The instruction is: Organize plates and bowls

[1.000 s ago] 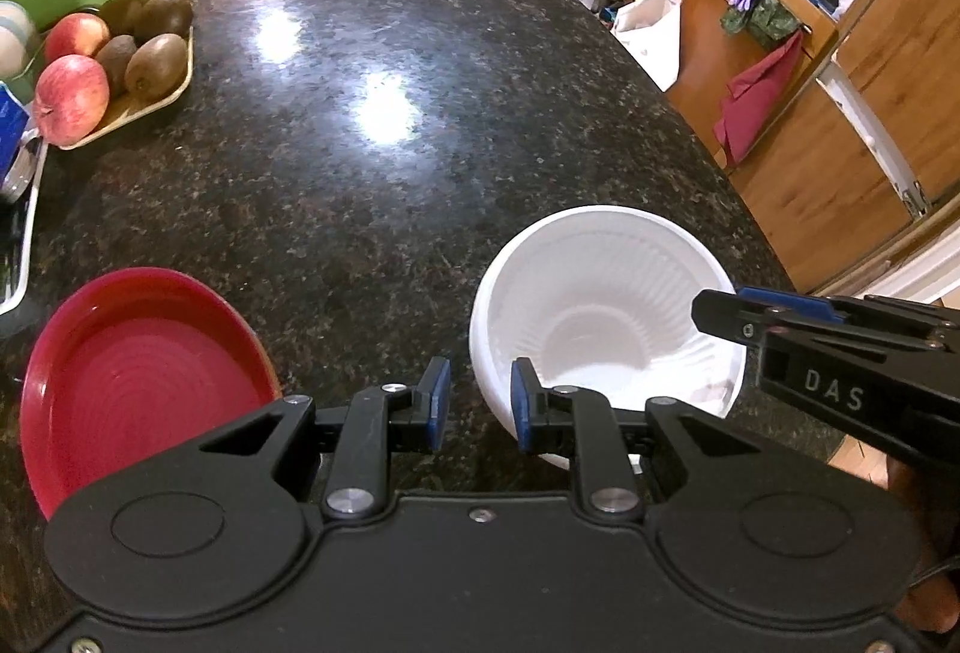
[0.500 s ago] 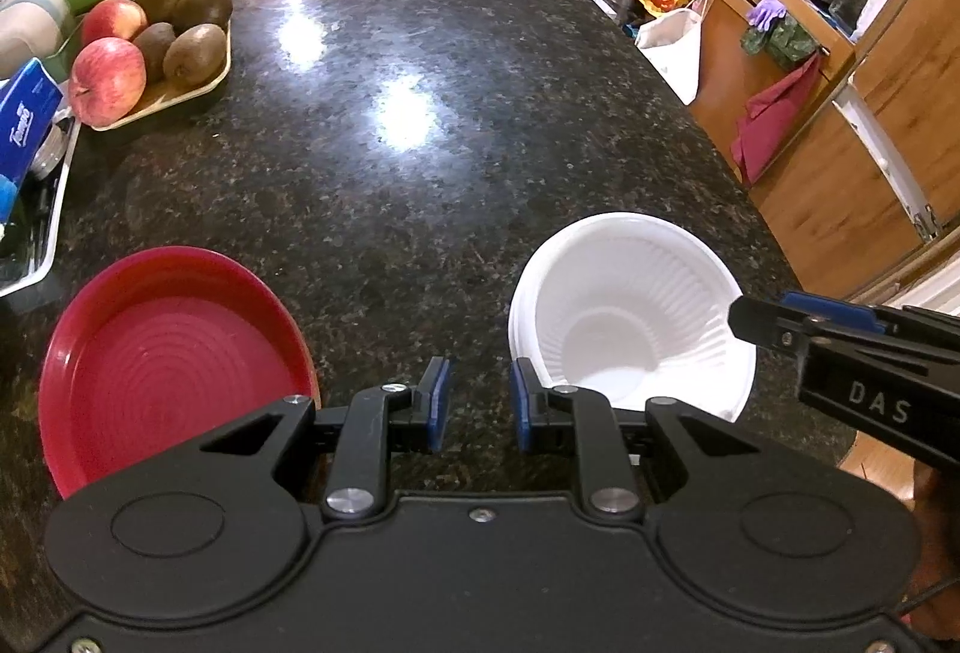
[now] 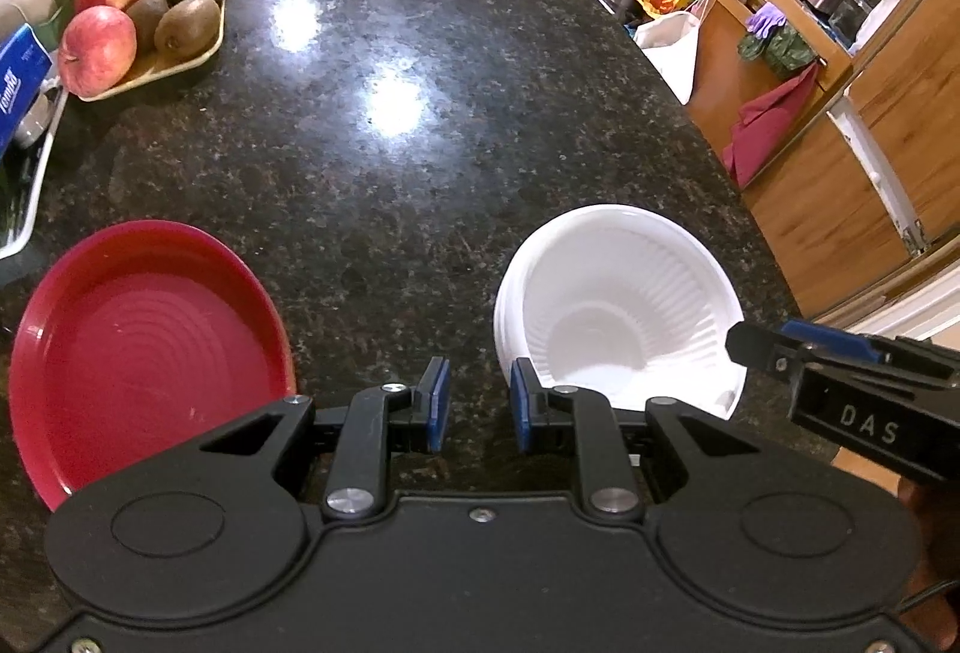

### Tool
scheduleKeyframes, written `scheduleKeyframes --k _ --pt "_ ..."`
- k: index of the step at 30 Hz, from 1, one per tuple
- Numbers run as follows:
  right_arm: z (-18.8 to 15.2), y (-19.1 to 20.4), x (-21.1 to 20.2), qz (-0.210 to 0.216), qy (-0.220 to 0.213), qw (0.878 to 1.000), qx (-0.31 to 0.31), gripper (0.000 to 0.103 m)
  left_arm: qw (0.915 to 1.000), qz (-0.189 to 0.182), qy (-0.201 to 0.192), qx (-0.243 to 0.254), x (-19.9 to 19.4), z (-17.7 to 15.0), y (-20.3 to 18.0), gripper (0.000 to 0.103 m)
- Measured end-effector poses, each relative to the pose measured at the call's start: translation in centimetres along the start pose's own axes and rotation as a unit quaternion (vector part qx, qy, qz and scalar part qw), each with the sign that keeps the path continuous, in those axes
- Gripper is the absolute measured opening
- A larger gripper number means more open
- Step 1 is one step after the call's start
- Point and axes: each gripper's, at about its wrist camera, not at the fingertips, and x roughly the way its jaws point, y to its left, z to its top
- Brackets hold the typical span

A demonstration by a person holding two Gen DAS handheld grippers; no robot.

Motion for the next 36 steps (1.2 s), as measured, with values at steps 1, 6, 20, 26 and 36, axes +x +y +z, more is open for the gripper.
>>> scheduleKeyframes --k 1,6,20,26,36 --pt "0.0 -0.1 0.1 0.000 0.001 1.000 0.001 0.044 1.0000 -0.002 0.000 -0.003 0.1 0.1 0.0 0.029" --pt "0.4 -0.3 0.6 -0.001 0.008 1.000 0.006 0.047 0.9998 -0.012 0.002 -0.014 0.6 0.6 0.0 0.029" --pt "1.2 -1.0 2.5 0.021 0.024 0.999 0.004 0.047 0.9996 -0.019 -0.014 0.017 0.9 0.9 -1.4 0.029" --pt "1.3 -1.1 3.6 0.029 0.039 0.999 -0.003 0.046 0.9990 0.001 -0.011 0.044 1.7 1.1 -2.7 0.029" --pt "1.4 -1.5 5.0 0.039 0.057 0.998 -0.009 0.045 0.9993 -0.001 -0.001 0.038 2.0 1.4 -2.2 0.029"
